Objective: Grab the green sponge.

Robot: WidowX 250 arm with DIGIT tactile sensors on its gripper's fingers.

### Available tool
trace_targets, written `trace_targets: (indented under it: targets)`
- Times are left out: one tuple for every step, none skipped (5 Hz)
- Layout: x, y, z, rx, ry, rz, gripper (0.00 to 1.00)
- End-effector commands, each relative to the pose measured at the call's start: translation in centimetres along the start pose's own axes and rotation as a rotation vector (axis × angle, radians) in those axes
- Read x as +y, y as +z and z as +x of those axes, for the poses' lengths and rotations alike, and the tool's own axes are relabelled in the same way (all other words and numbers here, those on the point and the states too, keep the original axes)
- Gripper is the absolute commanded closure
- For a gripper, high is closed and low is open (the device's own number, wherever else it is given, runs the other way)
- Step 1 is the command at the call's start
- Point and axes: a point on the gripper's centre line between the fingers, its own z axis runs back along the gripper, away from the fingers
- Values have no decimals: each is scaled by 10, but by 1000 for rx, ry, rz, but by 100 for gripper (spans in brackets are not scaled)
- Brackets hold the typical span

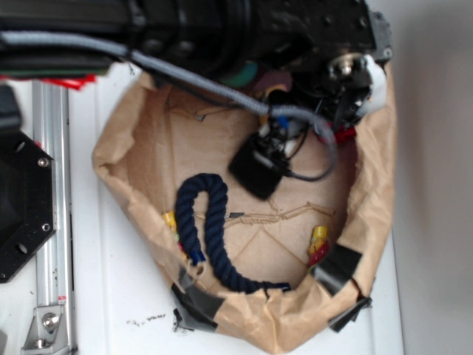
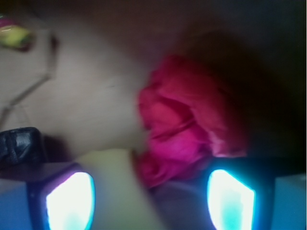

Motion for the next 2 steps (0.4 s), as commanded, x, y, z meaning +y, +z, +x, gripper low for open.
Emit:
trace_targets:
  targets:
    - [-24,11,-15,23,-91,22,0]
    - [-23,9,-12,31,-85,26,0]
